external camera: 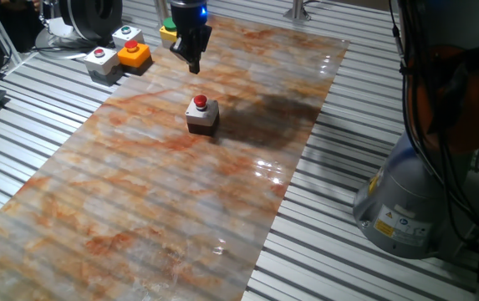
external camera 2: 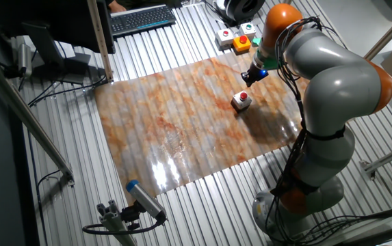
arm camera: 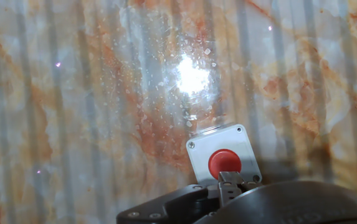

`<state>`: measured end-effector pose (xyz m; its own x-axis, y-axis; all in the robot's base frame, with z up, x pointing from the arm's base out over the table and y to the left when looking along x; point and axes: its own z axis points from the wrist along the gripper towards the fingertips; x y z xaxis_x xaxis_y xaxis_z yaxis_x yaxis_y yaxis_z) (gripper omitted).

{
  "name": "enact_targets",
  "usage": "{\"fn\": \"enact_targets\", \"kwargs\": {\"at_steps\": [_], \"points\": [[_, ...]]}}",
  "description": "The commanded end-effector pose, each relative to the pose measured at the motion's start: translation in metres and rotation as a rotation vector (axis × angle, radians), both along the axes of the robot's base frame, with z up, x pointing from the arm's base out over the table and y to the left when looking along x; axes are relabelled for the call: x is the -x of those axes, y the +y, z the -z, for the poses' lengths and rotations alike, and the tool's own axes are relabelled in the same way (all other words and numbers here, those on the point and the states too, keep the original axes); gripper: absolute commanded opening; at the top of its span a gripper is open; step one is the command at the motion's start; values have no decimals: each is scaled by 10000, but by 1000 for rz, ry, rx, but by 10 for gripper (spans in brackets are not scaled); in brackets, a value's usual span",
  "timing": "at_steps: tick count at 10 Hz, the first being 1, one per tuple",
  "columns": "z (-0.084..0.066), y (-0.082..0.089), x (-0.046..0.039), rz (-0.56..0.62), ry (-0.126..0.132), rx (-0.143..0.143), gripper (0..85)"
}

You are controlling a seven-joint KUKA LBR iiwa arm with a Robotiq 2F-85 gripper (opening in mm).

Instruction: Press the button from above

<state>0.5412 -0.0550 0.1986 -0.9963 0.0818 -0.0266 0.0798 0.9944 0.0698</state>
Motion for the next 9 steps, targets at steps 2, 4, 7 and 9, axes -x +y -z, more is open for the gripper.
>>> {"fn": "enact_targets", "kwargs": {"at_steps": [2,4,7,9], "points": [[36,-4,-6,0,0,-2,0],[104,-17,-17,0,-1,-7,0],[196,-49,-37,-2,-9,-12,0],[230,-46,-42,-2,-11,-15,0]]}}
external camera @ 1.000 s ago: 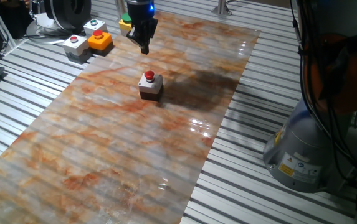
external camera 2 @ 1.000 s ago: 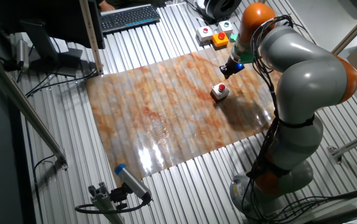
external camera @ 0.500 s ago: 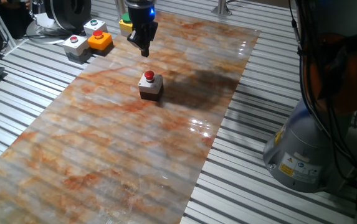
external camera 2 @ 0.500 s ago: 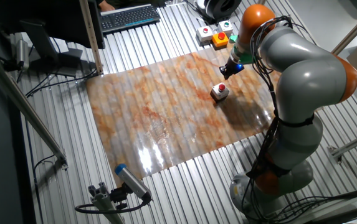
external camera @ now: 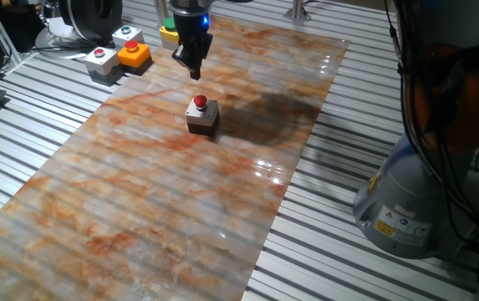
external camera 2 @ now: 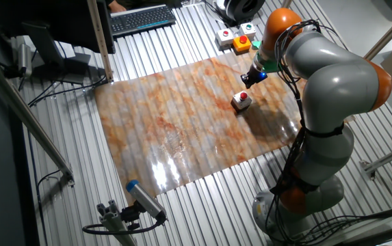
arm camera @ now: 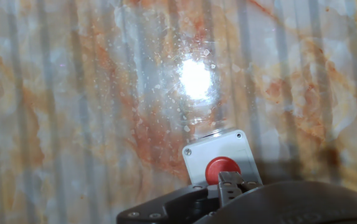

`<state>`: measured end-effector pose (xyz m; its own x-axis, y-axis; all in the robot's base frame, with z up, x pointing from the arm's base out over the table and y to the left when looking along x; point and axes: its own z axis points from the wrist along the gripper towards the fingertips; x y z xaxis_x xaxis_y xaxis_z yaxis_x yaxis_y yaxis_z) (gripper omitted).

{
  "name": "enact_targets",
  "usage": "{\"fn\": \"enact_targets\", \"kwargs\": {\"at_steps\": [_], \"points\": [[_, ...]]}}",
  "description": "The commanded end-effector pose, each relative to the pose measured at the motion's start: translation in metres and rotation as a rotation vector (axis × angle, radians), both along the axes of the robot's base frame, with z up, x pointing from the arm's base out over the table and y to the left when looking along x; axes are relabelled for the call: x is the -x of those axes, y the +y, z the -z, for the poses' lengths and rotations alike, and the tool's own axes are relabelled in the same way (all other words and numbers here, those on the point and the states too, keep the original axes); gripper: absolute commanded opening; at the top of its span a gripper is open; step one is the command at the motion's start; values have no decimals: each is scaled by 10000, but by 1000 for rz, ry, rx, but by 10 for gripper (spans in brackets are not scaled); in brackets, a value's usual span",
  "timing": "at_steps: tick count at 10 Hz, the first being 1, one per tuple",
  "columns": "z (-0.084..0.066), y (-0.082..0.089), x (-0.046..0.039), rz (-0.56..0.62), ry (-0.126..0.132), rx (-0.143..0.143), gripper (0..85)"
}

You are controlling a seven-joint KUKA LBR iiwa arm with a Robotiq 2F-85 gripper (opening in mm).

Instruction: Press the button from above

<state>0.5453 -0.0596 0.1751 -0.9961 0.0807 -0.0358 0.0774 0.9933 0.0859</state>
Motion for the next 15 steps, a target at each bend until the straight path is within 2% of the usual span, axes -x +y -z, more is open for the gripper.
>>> {"fn": "enact_targets", "kwargs": {"at_steps": [1,3,15], "points": [[27,4,-6,1,-3,0,0],[91,14,-14,4,-7,-2,0],[229,4,-11,20,-13,-3,0]]}}
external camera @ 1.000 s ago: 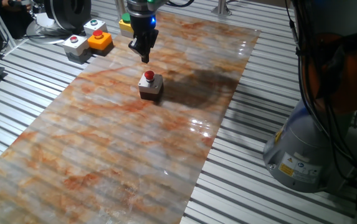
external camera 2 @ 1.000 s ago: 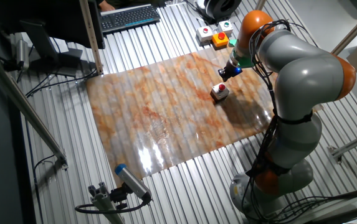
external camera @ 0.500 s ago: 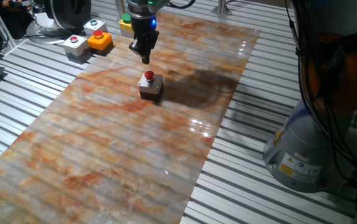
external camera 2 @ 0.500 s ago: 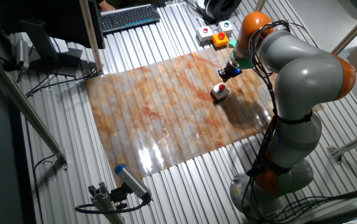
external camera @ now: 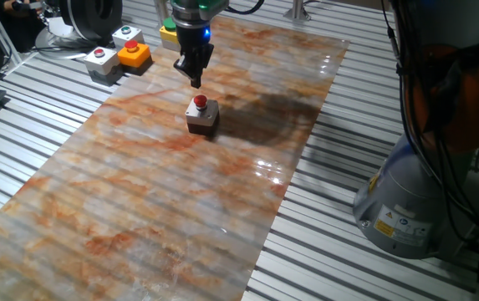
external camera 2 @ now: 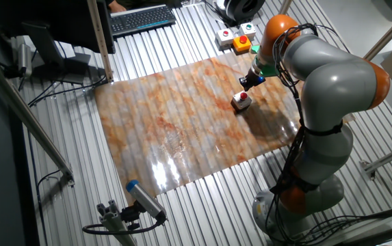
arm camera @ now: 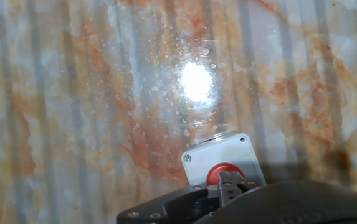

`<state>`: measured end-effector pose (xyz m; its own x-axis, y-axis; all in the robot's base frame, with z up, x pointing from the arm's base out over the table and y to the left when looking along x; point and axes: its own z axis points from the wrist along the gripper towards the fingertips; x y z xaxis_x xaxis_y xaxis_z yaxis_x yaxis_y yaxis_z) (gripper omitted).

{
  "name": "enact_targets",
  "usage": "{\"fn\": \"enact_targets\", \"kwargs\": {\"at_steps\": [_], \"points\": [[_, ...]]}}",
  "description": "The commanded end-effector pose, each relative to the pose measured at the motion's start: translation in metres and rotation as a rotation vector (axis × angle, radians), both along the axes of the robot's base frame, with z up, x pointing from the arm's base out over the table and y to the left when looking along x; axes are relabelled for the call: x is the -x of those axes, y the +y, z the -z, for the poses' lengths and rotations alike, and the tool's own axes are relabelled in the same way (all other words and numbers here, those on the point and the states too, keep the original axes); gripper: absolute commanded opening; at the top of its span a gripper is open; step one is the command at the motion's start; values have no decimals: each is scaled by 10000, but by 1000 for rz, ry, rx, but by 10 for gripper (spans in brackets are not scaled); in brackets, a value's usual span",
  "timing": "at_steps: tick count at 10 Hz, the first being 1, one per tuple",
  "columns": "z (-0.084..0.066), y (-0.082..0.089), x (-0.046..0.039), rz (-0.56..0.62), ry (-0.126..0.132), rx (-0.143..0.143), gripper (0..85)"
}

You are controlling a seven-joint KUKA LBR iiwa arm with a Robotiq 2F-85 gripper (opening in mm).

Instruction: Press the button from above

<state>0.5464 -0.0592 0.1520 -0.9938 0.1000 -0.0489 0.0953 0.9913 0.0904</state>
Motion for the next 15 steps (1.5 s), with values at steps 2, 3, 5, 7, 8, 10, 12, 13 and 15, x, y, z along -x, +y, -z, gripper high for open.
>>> {"fn": "enact_targets", "kwargs": {"at_steps": [2,3,5,7,8,10,12,13,15], "points": [[33,1,7,3,-1,-5,0],[46,3,7,3,-1,-6,0],[77,13,5,5,-2,-8,0],[91,22,-1,8,-2,-8,0],[96,24,-3,9,0,-9,0],[117,29,-1,12,-2,-8,0],[126,33,-1,14,-3,-7,0],[131,35,1,17,-3,-6,0],[138,28,17,22,-4,-6,0]]}}
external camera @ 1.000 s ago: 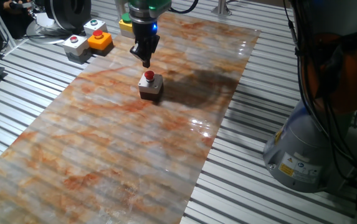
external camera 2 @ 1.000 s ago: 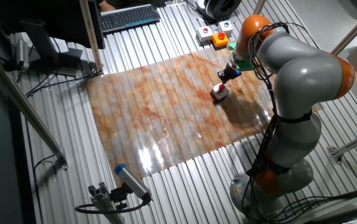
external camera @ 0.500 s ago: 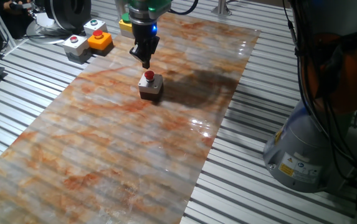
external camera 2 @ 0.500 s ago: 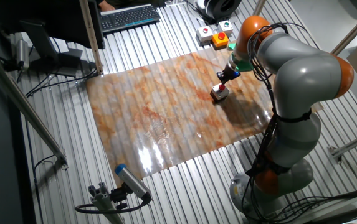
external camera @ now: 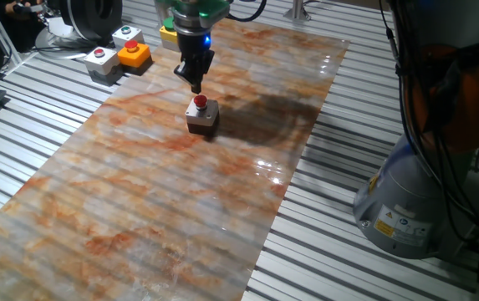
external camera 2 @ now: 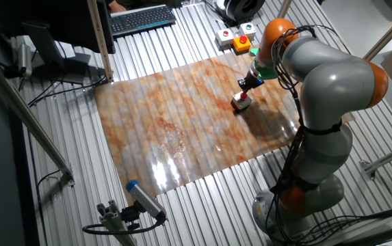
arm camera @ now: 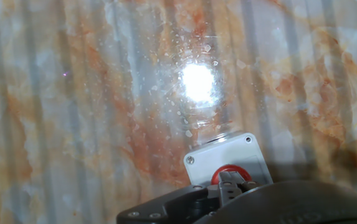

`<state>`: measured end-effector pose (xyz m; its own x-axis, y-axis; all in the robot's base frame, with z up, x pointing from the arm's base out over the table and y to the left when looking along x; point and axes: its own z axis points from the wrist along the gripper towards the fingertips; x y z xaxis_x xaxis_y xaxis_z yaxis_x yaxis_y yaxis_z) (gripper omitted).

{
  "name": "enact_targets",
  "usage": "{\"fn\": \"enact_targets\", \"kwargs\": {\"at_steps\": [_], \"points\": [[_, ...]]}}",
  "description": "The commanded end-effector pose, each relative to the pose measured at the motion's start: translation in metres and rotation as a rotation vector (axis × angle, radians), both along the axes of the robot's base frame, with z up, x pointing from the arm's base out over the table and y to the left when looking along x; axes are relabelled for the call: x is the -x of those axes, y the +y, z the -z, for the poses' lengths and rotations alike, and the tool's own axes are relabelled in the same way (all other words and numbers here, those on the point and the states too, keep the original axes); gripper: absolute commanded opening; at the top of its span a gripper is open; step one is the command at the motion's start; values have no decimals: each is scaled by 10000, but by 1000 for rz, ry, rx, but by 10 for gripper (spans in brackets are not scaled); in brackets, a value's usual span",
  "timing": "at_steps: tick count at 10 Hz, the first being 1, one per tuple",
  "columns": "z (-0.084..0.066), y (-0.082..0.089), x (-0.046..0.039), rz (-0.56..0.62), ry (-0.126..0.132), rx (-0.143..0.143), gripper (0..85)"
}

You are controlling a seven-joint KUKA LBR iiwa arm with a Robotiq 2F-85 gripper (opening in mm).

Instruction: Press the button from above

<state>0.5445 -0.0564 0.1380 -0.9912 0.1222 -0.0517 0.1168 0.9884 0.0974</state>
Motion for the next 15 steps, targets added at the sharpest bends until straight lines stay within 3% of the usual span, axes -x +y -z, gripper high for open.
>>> {"fn": "enact_targets", "kwargs": {"at_steps": [1,7,15], "points": [[11,3,11,4,-1,-1,0],[62,4,79,13,-11,16,0],[41,1,53,28,-13,37,0]]}}
